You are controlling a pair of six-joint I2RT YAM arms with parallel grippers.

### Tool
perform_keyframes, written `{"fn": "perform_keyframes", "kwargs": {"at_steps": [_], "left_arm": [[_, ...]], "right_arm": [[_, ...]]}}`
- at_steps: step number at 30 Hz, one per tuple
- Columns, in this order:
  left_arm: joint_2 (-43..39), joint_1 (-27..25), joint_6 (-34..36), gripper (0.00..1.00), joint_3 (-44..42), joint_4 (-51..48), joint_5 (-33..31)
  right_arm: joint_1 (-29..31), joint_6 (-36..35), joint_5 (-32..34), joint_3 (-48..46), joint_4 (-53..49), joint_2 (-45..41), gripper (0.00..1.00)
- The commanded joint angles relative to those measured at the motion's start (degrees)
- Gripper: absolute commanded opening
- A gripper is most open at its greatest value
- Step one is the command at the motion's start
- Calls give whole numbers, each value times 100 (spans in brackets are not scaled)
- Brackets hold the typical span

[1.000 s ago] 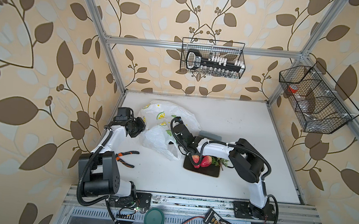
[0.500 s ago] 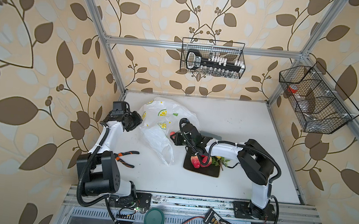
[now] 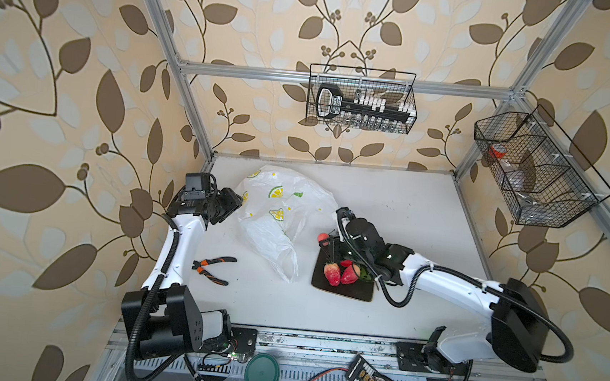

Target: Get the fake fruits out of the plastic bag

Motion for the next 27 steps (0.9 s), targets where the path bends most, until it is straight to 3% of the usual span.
{"fn": "perform_keyframes", "kwargs": {"at_steps": [1, 16, 27], "left_arm": [[-459, -265, 37, 58, 14, -300, -112], [-1900, -2508, -407, 68, -125, -2329, -1536], [-1631, -4600, -1060, 71, -32, -2739, -2461]], "right_arm": [[9, -137, 410, -207, -1150, -197, 28], [-8, 169, 714, -22, -1436, 608, 37], [-27, 212, 742, 22, -1361, 743, 50]]}}
